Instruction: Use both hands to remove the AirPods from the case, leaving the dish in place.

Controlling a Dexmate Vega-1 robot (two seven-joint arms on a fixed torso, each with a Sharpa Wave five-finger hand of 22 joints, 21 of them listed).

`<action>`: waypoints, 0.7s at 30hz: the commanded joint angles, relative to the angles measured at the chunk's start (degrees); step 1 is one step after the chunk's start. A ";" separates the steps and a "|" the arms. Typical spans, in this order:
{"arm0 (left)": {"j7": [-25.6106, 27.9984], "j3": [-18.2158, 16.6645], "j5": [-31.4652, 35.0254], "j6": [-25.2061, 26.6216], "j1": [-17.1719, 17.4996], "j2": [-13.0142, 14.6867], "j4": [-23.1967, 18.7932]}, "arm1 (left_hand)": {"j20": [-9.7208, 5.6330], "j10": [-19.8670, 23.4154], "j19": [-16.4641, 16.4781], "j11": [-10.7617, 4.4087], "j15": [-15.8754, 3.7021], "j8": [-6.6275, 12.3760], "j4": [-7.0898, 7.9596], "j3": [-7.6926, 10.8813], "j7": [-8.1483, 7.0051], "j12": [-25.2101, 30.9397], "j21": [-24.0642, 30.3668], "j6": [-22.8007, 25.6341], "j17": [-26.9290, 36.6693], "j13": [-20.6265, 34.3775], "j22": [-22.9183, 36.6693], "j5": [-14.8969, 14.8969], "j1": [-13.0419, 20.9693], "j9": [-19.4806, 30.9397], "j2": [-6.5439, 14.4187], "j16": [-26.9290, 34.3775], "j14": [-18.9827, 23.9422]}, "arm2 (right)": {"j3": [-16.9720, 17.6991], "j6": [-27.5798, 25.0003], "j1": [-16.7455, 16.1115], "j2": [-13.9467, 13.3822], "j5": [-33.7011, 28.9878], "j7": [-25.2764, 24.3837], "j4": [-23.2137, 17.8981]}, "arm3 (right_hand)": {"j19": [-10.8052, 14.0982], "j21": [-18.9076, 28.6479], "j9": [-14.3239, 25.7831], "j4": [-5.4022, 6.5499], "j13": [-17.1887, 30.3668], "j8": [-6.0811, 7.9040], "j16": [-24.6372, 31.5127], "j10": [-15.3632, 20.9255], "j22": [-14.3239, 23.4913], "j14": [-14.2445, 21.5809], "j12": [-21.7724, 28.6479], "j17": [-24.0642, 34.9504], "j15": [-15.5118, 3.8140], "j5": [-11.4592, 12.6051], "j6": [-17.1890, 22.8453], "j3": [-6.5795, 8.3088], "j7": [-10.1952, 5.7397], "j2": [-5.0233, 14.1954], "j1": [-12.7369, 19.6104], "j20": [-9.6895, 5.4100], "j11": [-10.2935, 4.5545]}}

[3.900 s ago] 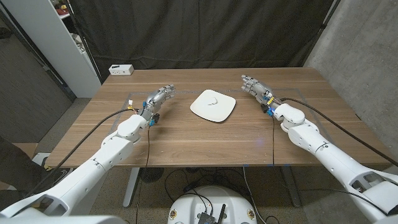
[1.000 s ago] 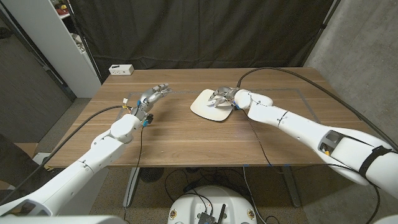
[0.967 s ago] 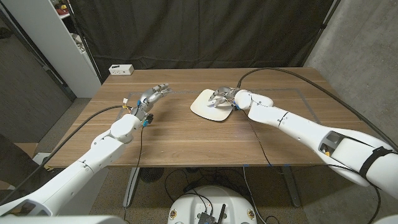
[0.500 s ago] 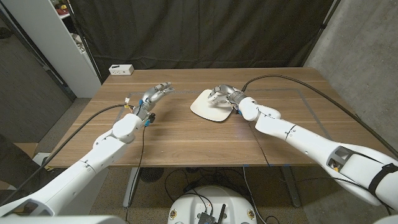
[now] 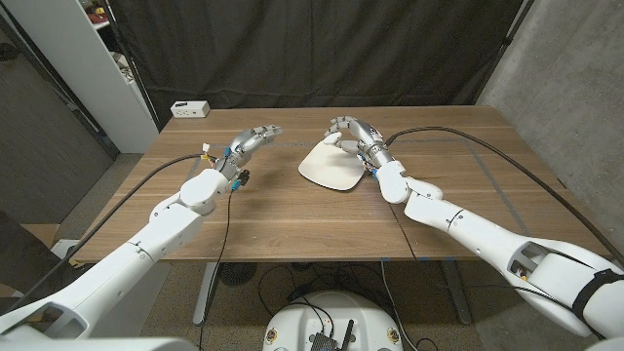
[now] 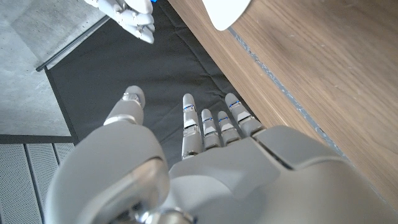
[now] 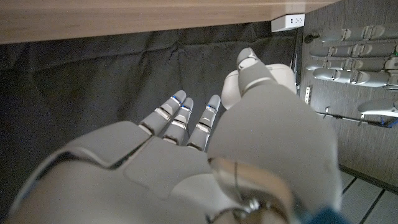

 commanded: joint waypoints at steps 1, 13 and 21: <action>-8.05 2.42 -1.84 1.77 -5.60 0.65 1.41 | -0.07 -2.41 -0.61 -0.45 0.15 -2.86 -1.07 -1.25 -4.22 -0.69 -1.76 -5.41 0.00 -0.01 0.13 0.85 0.83 0.07 -1.39 -0.29 -2.32 | 1.08 5.40 0.51 1.88 -2.69 -5.34 1.29 | 0.52 -0.17 -0.03 0.21 0.31 -0.08 0.42 0.57 0.05 0.53 0.35 0.28 -10.77 0.35 4.19 -0.30 3.55 0.01 0.63 -2.12 -0.08; -13.75 4.63 -4.13 5.91 -10.03 0.09 1.63 | 0.19 -3.87 -0.44 0.83 1.58 3.16 0.71 -6.18 0.61 -0.12 -5.68 7.99 0.16 -0.55 0.28 2.07 -1.24 1.70 -4.51 0.33 -4.79 | 0.74 9.45 2.67 4.25 -5.53 -9.45 3.65 | 0.55 -0.32 -0.61 0.48 0.51 -0.13 0.46 0.99 0.05 1.13 0.33 0.57 -10.82 0.43 4.98 -0.80 3.17 -0.07 0.68 -2.14 -0.04; -16.00 2.61 -11.03 7.75 -8.66 0.14 0.35 | 0.71 -0.81 1.22 2.47 1.80 6.52 1.05 -7.32 2.73 0.85 -6.36 17.21 0.16 -1.53 0.34 2.48 -1.67 2.65 -4.28 0.69 -2.95 | 0.18 10.78 4.25 5.18 -6.32 -9.93 5.32 | 0.47 -0.40 -0.98 0.53 0.63 -0.14 0.36 1.23 0.05 1.26 0.34 0.67 -10.85 0.51 5.53 -1.13 3.05 -0.33 0.70 -2.24 -0.25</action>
